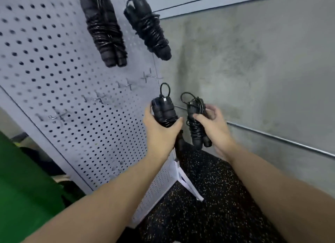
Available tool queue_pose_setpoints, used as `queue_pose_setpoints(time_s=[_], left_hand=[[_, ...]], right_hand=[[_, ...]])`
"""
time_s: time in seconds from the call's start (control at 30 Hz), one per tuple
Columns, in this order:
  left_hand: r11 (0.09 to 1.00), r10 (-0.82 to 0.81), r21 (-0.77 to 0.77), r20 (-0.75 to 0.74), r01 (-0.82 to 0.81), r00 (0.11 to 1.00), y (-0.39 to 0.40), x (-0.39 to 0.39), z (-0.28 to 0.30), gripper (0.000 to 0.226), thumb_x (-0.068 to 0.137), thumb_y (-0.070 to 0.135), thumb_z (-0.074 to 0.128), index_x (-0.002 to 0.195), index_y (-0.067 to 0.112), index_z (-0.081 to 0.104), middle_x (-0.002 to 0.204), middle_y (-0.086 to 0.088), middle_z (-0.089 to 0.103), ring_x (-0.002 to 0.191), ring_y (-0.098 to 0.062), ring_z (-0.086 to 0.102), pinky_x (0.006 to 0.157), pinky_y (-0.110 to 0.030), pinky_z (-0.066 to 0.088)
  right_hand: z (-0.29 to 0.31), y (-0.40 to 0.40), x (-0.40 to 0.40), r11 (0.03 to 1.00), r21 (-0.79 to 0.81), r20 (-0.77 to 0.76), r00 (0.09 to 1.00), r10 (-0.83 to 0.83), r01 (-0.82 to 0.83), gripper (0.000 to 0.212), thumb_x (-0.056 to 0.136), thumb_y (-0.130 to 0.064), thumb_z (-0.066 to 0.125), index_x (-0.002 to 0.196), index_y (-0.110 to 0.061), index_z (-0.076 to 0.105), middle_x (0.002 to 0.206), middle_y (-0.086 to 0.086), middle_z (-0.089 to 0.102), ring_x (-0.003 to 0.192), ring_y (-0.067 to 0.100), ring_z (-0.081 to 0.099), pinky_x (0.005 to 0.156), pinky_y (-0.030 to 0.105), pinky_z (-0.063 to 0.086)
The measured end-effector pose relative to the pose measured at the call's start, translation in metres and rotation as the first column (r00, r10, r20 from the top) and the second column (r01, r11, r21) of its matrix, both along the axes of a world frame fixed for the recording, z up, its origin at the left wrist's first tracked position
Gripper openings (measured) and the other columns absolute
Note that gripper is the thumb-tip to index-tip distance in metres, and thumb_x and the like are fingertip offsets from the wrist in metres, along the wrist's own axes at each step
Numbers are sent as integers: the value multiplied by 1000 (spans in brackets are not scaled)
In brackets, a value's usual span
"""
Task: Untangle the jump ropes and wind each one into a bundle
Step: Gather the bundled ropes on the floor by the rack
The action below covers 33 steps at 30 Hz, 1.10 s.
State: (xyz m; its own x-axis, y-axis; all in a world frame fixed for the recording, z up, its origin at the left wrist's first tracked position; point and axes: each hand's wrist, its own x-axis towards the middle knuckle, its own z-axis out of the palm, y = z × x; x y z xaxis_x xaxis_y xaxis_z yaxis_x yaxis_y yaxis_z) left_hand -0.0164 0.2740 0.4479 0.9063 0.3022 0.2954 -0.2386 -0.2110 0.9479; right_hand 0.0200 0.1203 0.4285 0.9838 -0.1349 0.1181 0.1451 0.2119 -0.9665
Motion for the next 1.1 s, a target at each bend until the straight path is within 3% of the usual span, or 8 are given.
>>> queue_pose_setpoints(time_s=[0.1, 0.17, 0.23, 0.4, 0.7, 0.83, 1.0, 1.1], left_hand=[[989, 140, 35, 76, -143, 987, 10, -1, 13, 90, 63, 50, 82, 135, 56, 28, 129, -5, 53, 101, -21, 69, 89, -48, 59], [979, 184, 74, 101, -192, 978, 16, -5, 19, 95, 71, 41, 85, 145, 42, 26, 133, 4, 42, 102, -2, 62, 94, -35, 53], [959, 244, 120, 107, -256, 964, 21, -8, 21, 95, 79, 32, 85, 152, 31, 26, 130, 9, 34, 91, 13, 53, 88, -25, 43], [888, 330, 298, 117, -350, 937, 25, -20, 25, 97, 79, 35, 85, 154, 34, 24, 136, 1, 37, 88, -10, 51, 78, -33, 48], [860, 393, 288, 153, -421, 907, 37, -29, 27, 100, 79, 34, 86, 156, 32, 22, 136, -3, 36, 91, -12, 49, 89, -43, 55], [833, 416, 324, 166, -448, 894, 43, -22, 32, 99, 80, 33, 84, 156, 33, 20, 132, -2, 35, 86, -18, 53, 83, -49, 58], [784, 383, 479, 128, -395, 915, 49, -19, 23, 100, 82, 39, 83, 157, 39, 17, 126, 2, 31, 86, -22, 58, 84, -43, 56], [783, 388, 479, 122, -397, 913, 48, -19, 17, 100, 81, 39, 83, 157, 42, 16, 119, 7, 25, 83, -18, 56, 82, -42, 57]], right_hand=[[28, 11, 9, 992, -125, 73, 996, 43, -34, 50, 84, -19, 77, 125, -29, 49, 126, -9, 62, 109, 9, 65, 96, 33, 54], [41, 19, 15, 984, -173, 102, 994, 48, -30, 50, 80, -24, 79, 119, -35, 50, 124, -12, 63, 110, 7, 64, 100, 39, 52], [49, 27, 18, 981, -192, 124, 991, 60, -35, 49, 78, -24, 79, 116, -37, 51, 122, -13, 64, 108, 6, 65, 101, 41, 53], [64, 42, 20, 981, -190, 157, 985, 71, -40, 54, 65, -36, 77, 114, -38, 53, 118, -14, 67, 106, 8, 66, 99, 43, 53], [63, 45, 22, 986, -155, 150, 985, 85, -62, 52, 76, -26, 78, 120, -32, 51, 119, -11, 66, 99, 10, 69, 92, 44, 57], [64, 47, 28, 994, -90, 116, 991, 72, -62, 56, 71, -30, 78, 120, -29, 50, 120, -6, 67, 98, 20, 72, 88, 48, 59], [62, 49, 32, 993, -95, 97, 992, 85, -76, 53, 77, -25, 79, 123, -26, 51, 121, -6, 67, 92, 10, 73, 76, 33, 58], [57, 48, 35, 993, -89, 84, 993, 83, -76, 51, 79, -21, 78, 122, -26, 51, 121, -6, 67, 94, 12, 72, 77, 34, 59]])
